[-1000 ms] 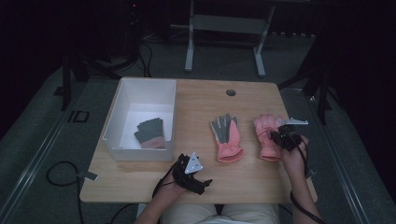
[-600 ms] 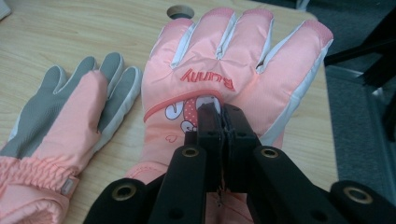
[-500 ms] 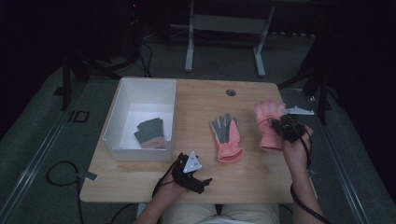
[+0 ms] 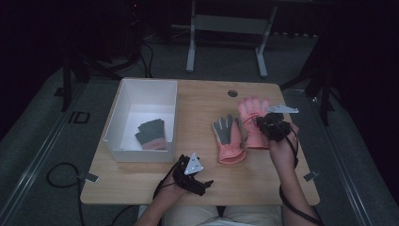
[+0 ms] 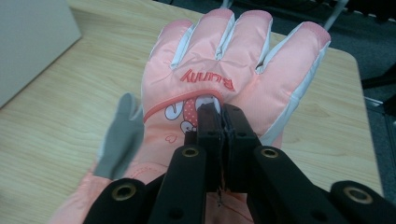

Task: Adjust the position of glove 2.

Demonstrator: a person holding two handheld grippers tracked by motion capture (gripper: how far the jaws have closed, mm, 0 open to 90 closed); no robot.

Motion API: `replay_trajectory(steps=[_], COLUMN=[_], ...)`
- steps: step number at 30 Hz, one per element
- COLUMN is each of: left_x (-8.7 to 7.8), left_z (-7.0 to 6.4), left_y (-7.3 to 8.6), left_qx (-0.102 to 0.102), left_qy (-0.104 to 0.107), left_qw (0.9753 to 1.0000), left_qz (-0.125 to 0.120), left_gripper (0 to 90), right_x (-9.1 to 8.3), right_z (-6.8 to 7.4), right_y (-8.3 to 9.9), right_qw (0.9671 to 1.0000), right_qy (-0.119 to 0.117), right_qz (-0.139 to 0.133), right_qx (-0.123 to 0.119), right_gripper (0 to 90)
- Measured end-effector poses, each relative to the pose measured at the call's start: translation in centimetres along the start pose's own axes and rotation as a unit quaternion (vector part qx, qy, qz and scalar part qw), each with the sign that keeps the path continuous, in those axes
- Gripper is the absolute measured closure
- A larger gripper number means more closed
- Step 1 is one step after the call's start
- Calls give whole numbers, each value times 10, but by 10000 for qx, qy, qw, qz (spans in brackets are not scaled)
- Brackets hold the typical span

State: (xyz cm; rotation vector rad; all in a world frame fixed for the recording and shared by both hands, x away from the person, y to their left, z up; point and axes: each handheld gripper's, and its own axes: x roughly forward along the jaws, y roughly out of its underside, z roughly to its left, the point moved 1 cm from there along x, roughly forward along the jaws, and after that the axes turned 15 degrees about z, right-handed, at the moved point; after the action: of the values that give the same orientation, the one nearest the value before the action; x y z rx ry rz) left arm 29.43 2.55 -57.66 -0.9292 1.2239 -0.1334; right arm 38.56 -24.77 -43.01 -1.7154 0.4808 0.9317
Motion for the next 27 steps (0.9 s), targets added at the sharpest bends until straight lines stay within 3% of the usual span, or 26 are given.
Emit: replay_trajectory(steps=[9,12,16,27], left_x=[0,0,0,-1], left_z=[0,0,1,-1], left_y=[0,0,0,0], left_qx=[-16,-7,-14,49], left_qy=[33,33,65,124], left_qw=[10000,10000,10000,9999], left_qz=[-38,-27,-42,-56], left_gripper=[30,30,30,29], right_x=[-3,-2,9,38], right_z=[36,41,52,65], right_y=[-10,-11,-11,1], right_qw=[9994,9993,9991,9990], right_qy=[-253,-304,-383,-286], right_qz=[-141,-145,-4,340], right_qx=[-189,-183,-175,-64], right_gripper=[870,870,870,869])
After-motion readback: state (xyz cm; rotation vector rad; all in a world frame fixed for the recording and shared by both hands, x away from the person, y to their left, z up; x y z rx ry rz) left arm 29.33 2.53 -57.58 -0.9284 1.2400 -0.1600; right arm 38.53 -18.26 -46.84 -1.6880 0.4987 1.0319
